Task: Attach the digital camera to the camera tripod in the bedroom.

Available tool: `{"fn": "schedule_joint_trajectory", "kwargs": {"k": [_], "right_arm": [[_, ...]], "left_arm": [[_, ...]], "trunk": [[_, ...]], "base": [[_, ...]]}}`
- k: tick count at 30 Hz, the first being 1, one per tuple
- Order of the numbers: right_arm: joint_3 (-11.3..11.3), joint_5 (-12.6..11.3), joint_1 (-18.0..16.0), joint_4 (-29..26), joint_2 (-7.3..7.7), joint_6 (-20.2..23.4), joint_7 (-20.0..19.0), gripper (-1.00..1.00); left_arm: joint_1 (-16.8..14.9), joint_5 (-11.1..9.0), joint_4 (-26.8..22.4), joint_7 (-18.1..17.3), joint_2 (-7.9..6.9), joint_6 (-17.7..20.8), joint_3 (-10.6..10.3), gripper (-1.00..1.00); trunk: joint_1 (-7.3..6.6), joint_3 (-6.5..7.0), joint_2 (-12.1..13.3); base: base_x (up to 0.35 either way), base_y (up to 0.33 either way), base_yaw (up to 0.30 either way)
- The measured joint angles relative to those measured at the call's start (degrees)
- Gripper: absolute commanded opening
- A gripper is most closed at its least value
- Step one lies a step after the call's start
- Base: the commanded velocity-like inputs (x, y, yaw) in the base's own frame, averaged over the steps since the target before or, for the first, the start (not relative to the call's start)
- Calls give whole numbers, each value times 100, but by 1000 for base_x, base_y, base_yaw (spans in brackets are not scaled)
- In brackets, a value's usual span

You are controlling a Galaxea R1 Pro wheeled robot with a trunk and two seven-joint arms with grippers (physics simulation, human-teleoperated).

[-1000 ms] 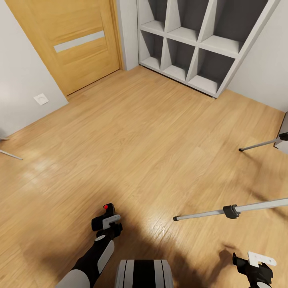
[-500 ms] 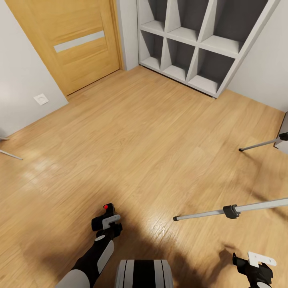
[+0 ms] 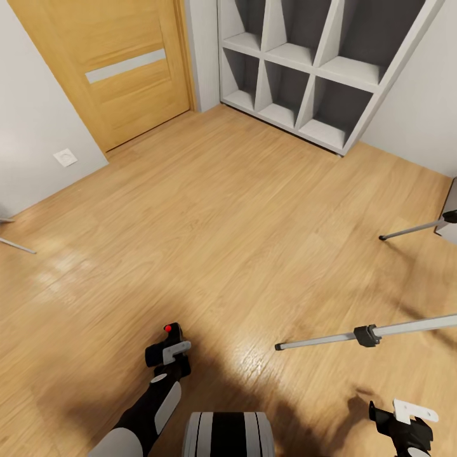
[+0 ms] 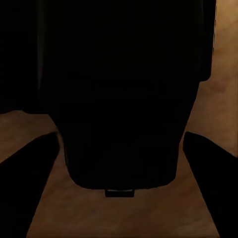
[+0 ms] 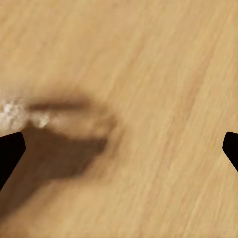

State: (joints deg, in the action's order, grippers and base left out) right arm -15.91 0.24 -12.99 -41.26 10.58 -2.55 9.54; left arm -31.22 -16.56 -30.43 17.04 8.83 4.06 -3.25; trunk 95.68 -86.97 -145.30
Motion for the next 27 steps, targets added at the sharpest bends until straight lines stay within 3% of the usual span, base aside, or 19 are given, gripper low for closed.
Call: {"fn": "schedule_joint_trajectory", "kwargs": {"k": [14,19,21,22,24,27], "right_arm": [[0,0,0,0,-2,0,-1,100],[0,0,0,-1,-1,0,-15,100],[0,2,0,-5,2,0,-22,100],[-5,41,0,-17,5,8,-60,100],[-2,46,0,-17,5,8,-61,100],[-1,47,0,-17,5,8,-61,100]], "left_arm": [[1,0,-70,55,5,-4,12,-100],[1,20,-337,77,21,14,8,-100],[1,27,-627,79,27,59,8,-100],[5,-47,-1180,479,42,997,-411,-100],[2,15,-2654,636,43,1320,-564,-100],[3,-5,-2896,799,43,1713,-668,-100]], "trunk": [[0,0,0],[0,0,0],[0,0,0],[1,-1,0],[0,0,0],[0,0,0]], "base": [[0,0,0],[0,0,0],[0,0,0],[0,0,0],[0,0,0],[0,0,0]]}}
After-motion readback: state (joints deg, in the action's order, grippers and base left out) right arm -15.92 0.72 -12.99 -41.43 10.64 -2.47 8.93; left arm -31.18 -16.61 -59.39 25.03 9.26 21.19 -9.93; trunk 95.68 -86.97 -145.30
